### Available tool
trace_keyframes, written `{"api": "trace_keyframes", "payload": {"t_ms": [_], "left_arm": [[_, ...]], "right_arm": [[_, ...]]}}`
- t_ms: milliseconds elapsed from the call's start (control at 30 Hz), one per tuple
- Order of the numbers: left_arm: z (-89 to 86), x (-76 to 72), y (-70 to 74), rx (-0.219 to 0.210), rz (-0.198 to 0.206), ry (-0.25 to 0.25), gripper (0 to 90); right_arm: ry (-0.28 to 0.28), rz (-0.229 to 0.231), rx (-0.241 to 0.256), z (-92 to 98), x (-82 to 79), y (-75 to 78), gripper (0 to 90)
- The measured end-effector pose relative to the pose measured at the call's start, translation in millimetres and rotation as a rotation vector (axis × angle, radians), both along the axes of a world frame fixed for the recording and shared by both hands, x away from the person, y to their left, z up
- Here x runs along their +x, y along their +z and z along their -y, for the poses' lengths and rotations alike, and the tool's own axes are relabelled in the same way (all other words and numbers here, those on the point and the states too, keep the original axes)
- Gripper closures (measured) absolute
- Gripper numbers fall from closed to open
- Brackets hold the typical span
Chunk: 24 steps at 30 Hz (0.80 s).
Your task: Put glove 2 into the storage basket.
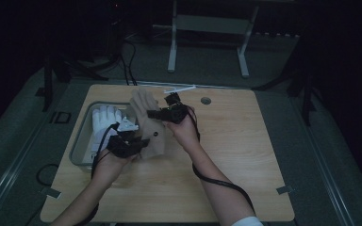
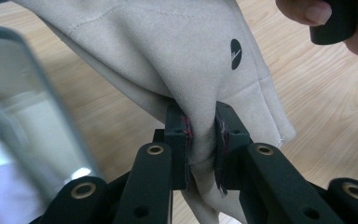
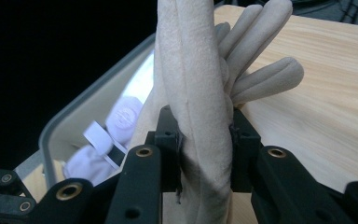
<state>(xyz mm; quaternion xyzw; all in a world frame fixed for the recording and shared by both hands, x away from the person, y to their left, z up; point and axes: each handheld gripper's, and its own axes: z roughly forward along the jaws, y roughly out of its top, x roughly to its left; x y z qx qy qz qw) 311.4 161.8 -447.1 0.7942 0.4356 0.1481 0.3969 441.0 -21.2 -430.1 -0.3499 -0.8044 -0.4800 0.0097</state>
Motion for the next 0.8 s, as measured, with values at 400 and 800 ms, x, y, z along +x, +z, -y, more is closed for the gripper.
{"api": "trace_keyframes", "payload": {"t_ms": [400, 800], "left_arm": [[-67.6, -7.1, -1.6, 0.036, -0.035, 0.075, 79.0], [-111.8, -6.6, -22.8, 0.076, -0.114, 0.119, 78.8]], "right_arm": [[0.069, 0.003, -0.041, -80.7, 2.6, -3.6, 71.1], [0.107, 0.001, -0.102, -137.7, 2.7, -33.8, 70.8]]}}
